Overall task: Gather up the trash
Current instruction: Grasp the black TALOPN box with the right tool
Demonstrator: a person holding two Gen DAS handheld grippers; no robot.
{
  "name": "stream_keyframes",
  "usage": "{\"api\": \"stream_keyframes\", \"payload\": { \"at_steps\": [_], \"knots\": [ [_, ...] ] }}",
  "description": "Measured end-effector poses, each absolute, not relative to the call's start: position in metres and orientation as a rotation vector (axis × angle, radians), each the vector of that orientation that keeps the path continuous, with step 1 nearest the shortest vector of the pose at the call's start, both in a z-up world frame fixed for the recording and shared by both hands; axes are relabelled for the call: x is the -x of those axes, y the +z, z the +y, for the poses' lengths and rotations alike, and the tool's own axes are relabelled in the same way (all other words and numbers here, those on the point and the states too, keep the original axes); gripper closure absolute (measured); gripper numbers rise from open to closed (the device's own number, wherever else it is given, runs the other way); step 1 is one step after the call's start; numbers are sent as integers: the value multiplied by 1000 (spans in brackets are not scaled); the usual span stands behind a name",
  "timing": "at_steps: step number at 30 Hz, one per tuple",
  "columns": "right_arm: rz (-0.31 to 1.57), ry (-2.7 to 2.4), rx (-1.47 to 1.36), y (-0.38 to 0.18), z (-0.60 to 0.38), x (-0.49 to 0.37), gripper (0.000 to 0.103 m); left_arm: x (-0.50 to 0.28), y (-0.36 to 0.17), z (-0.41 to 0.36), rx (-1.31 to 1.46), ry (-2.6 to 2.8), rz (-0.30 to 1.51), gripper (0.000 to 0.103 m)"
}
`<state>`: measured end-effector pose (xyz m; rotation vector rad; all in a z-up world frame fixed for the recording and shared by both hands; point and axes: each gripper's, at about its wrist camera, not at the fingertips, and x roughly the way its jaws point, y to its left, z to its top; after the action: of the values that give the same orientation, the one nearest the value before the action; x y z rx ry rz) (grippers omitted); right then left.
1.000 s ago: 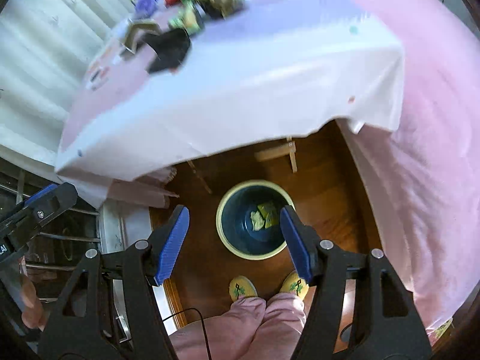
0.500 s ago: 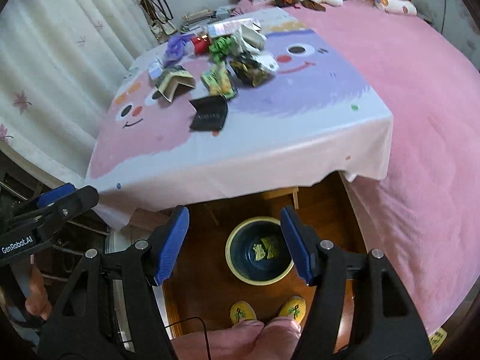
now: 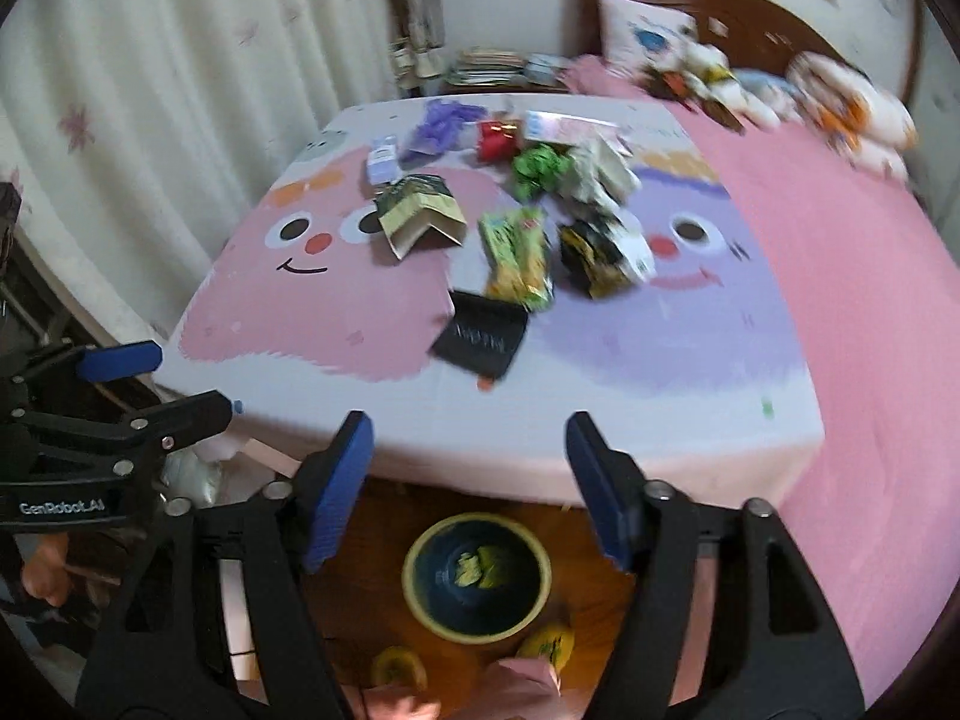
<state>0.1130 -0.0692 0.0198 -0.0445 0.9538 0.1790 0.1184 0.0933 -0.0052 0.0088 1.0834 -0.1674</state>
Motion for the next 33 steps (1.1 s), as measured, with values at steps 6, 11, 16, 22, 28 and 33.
{"api": "stream_keyframes", "payload": {
  "at_steps": [6, 11, 16, 22, 28, 33],
  "knots": [
    [974, 349, 240, -10, -60, -175, 31, -152, -28, 102, 63, -24, 1128, 19],
    [1009, 523, 378, -40, -56, -219, 30, -179, -45, 102, 164, 97, 1175, 19],
    [1021, 686, 499, -64, -52, -241, 30, -193, -64, 89, 232, 194, 1214, 19],
    [1012, 808, 630, -86, -45, -247, 30, -196, -82, 77, 296, 283, 1243, 19],
    [1025, 852, 689, -107, -46, -253, 50, -193, -88, 75, 325, 329, 1247, 19],
    [1058, 881, 654, -108, -47, -261, 62, -193, -92, 73, 343, 337, 1256, 19]
  ]
}}
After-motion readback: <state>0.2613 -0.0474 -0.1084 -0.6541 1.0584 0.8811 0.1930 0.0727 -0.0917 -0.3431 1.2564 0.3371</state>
